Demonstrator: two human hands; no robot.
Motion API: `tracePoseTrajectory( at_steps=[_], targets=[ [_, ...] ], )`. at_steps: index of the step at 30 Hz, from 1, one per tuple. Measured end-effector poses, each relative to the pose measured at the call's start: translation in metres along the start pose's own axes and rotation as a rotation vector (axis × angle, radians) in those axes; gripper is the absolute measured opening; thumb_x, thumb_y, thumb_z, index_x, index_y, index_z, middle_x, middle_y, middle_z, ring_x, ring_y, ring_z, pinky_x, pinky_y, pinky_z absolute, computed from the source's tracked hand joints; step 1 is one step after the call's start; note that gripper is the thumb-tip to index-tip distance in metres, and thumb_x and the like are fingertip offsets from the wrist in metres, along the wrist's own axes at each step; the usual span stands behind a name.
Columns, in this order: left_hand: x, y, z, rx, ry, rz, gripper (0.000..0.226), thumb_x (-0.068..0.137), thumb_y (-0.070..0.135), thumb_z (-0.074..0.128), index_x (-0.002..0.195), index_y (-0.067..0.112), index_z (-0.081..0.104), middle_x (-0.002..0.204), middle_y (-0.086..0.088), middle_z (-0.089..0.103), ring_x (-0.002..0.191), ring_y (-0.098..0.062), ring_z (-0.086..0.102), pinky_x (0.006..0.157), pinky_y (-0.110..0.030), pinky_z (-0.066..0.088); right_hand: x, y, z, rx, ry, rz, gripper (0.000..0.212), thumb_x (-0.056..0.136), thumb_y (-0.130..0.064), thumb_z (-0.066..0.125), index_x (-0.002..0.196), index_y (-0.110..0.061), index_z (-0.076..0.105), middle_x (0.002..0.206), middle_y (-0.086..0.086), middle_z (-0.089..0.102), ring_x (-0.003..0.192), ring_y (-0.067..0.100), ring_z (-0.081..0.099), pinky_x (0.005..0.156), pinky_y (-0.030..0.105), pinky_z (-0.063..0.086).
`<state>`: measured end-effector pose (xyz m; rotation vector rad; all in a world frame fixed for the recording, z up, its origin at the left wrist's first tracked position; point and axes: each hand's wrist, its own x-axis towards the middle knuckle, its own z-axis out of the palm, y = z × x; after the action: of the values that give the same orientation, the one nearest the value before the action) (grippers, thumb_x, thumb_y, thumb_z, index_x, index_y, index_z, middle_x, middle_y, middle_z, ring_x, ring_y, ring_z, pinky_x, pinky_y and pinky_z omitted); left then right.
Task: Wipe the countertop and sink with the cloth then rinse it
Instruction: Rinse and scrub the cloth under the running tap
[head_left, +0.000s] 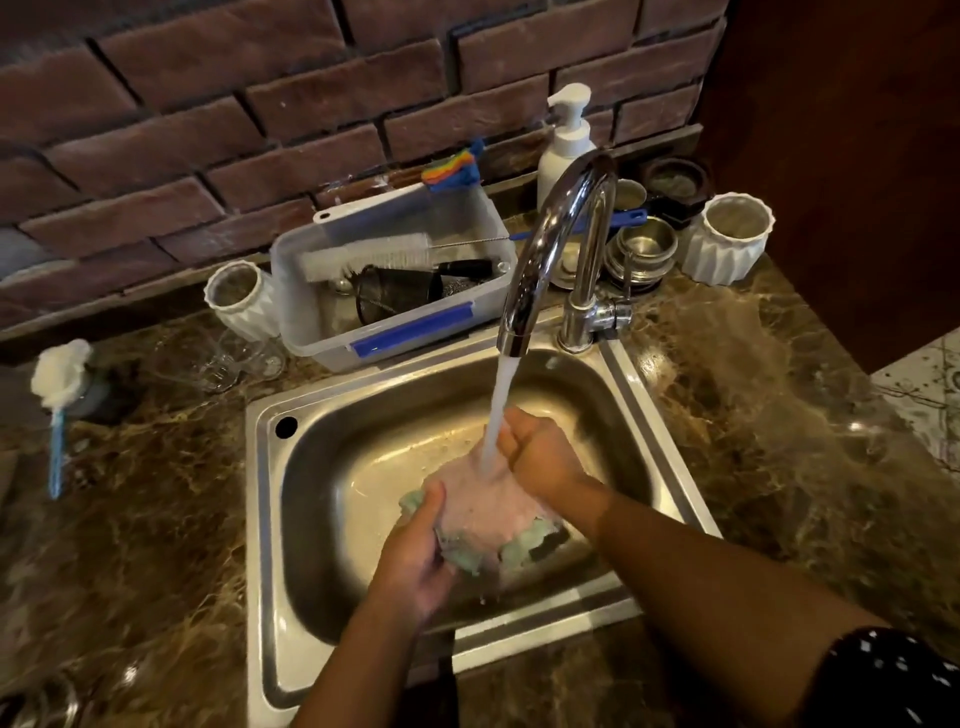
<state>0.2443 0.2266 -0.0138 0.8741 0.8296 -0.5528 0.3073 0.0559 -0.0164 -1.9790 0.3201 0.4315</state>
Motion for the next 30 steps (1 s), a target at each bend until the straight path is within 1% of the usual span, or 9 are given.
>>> tracePoseTrajectory(
  at_steps=[5,10,13,16,19,22,25,27,30],
  targets=[
    [0.008,0.003,0.017,-0.151,0.068,-0.027,0.05,0.097,0.044,0.057,0.135,0.01,0.06,0.124,-0.017,0.071,0.114,-0.035,0.069,0.09,-0.05,0.056,-0.026,-0.021,0.015,0.171,-0.027,-0.028,0.02,0.101,-0.032,0.053,0.096,-0.015,0.065,0.09,0.004,0.071,0.085,0.018,0.068,0.075,0.036,0.058],
    [-0.005,-0.009,0.052,-0.14,-0.069,-0.028,0.032,0.092,0.029,0.063,0.112,0.005,0.07,0.102,-0.012,0.07,0.104,-0.024,0.067,0.089,-0.037,0.054,-0.046,-0.036,0.046,-0.178,0.032,0.002,0.038,0.101,-0.044,0.039,0.093,-0.018,0.065,0.091,0.007,0.07,0.088,0.027,0.067,0.078,0.036,0.052],
    [-0.01,-0.009,0.038,-0.107,-0.04,-0.015,0.054,0.084,0.041,0.07,0.128,0.01,0.068,0.122,-0.016,0.072,0.117,-0.033,0.068,0.088,-0.044,0.057,-0.029,-0.023,0.032,0.075,0.064,0.053,0.037,0.097,-0.043,0.05,0.087,-0.014,0.07,0.083,0.007,0.073,0.084,0.027,0.071,0.08,0.037,0.057],
    [-0.015,-0.002,0.016,-0.072,-0.006,-0.022,0.049,0.094,0.041,0.059,0.129,0.008,0.062,0.12,-0.018,0.073,0.106,-0.035,0.073,0.08,-0.045,0.06,-0.001,-0.004,0.012,0.343,0.022,0.165,0.028,0.084,-0.042,0.061,0.068,-0.021,0.07,0.073,0.004,0.067,0.087,0.042,0.065,0.082,0.043,0.052],
    [-0.019,0.007,0.01,-0.005,-0.022,0.035,0.034,0.101,0.027,0.056,0.128,0.007,0.059,0.109,-0.017,0.077,0.095,-0.031,0.076,0.071,-0.041,0.062,0.012,0.003,0.004,0.289,0.047,0.106,0.024,0.094,-0.031,0.061,0.076,-0.018,0.072,0.076,0.002,0.066,0.08,0.025,0.062,0.072,0.03,0.049],
    [-0.02,0.01,0.016,0.029,-0.003,0.08,0.027,0.1,0.013,0.058,0.127,0.01,0.06,0.111,-0.017,0.076,0.1,-0.032,0.074,0.079,-0.044,0.062,0.01,0.003,0.008,0.381,-0.022,0.201,0.027,0.1,-0.031,0.054,0.093,-0.013,0.072,0.079,0.005,0.07,0.072,0.022,0.065,0.062,0.028,0.05],
    [-0.017,0.015,0.028,0.155,-0.026,0.131,0.029,0.096,0.002,0.06,0.124,0.008,0.062,0.108,-0.016,0.076,0.097,-0.03,0.075,0.072,-0.039,0.062,0.0,0.008,0.02,0.516,-0.101,0.233,0.024,0.103,-0.028,0.049,0.106,-0.011,0.066,0.1,0.011,0.072,0.093,0.028,0.069,0.078,0.034,0.057],
    [-0.015,0.018,0.034,0.269,0.014,0.167,0.027,0.095,0.003,0.064,0.121,0.007,0.065,0.101,-0.013,0.077,0.087,-0.026,0.076,0.065,-0.035,0.061,-0.009,0.004,0.018,0.535,-0.035,0.226,0.015,0.104,-0.019,0.047,0.102,-0.014,0.062,0.103,0.012,0.07,0.094,0.026,0.068,0.075,0.032,0.057],
    [-0.008,0.02,0.031,0.284,0.121,0.198,0.02,0.097,0.014,0.065,0.116,0.01,0.066,0.101,-0.012,0.076,0.089,-0.028,0.074,0.077,-0.046,0.062,-0.013,-0.004,0.006,0.48,0.053,0.132,0.011,0.102,-0.011,0.049,0.095,-0.014,0.057,0.098,0.014,0.067,0.086,0.02,0.066,0.062,0.023,0.056]
  ],
)
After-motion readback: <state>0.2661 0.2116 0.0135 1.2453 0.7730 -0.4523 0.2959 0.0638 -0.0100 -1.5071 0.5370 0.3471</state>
